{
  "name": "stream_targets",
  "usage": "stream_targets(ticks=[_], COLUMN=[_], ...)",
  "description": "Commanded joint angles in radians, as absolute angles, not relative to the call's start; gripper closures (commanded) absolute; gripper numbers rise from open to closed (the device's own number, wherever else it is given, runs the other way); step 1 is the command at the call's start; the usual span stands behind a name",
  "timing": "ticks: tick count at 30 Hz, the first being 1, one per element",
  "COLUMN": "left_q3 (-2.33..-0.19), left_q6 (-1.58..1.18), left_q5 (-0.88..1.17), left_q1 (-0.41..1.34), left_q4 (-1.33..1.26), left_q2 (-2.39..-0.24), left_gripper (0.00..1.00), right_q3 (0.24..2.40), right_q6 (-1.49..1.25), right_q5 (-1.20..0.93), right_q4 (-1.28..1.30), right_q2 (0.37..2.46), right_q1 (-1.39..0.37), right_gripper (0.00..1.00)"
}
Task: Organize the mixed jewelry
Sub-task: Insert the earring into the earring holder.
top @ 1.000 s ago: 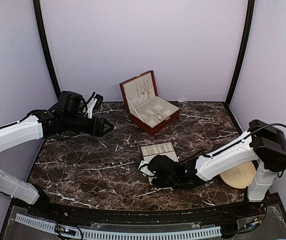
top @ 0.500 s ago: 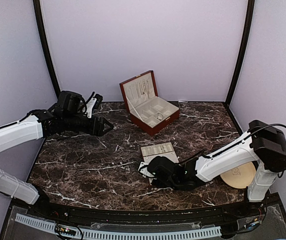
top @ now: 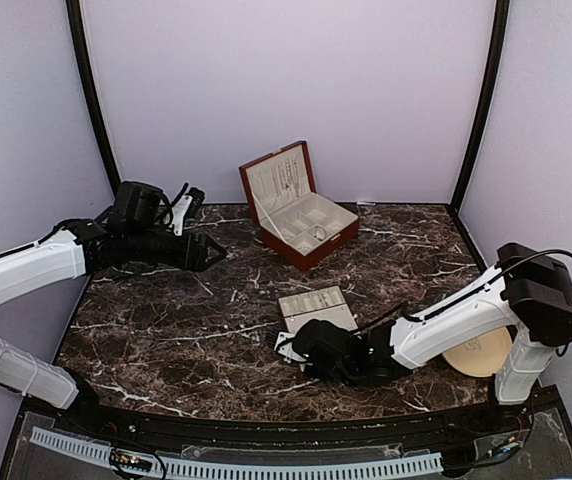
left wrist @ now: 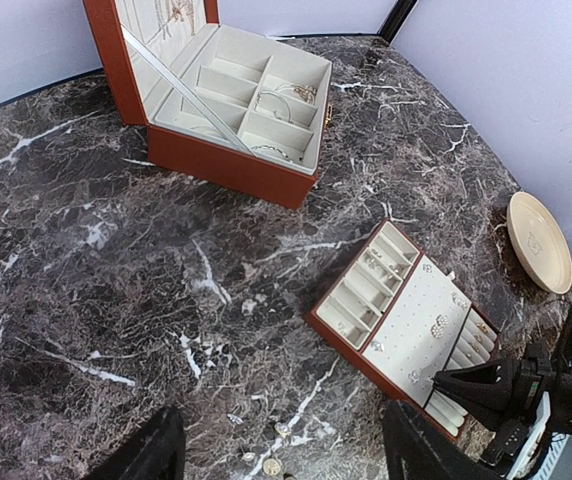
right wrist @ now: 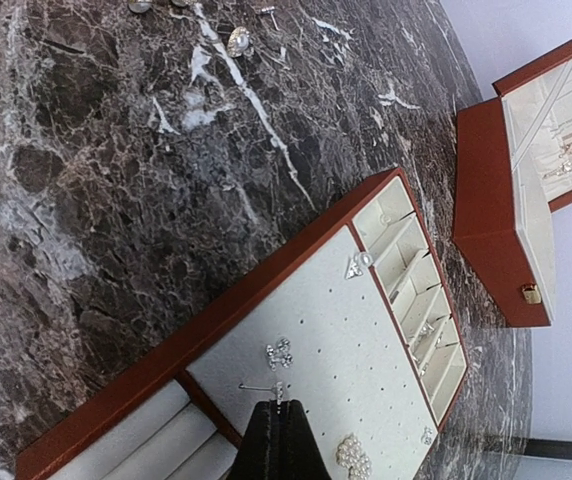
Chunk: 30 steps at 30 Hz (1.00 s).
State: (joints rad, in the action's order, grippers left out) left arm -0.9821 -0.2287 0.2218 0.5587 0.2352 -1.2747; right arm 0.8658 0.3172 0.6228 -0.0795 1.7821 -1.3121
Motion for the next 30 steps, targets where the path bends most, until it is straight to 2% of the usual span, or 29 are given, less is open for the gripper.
stream_targets(ticks=[1, 7, 30], left_q3=[-0.972, -0.972, -0.971], left_q6=[-0.222, -0.223, -0.224], left_q5=[0.236, 0.240, 0.242], left_q1=[0.551, 0.549, 0.539], left_q4=[0.242, 0.244, 0.245], left_q2=[-1.241, -1.241, -1.244], left_gripper=[0.30, 0.30, 0.30], right_q3=[0.873, 0.876, 0.890], right_q6=[0.341, 0.348, 0.351], right_q5=[0.643, 0.649, 0.606], right_q4=[-0.058, -0.049, -0.021], right_q2=[1.787, 1.789, 1.770], right_q1=[-1.341, -1.355, -1.370], right_gripper=[1.00, 1.00, 0.81])
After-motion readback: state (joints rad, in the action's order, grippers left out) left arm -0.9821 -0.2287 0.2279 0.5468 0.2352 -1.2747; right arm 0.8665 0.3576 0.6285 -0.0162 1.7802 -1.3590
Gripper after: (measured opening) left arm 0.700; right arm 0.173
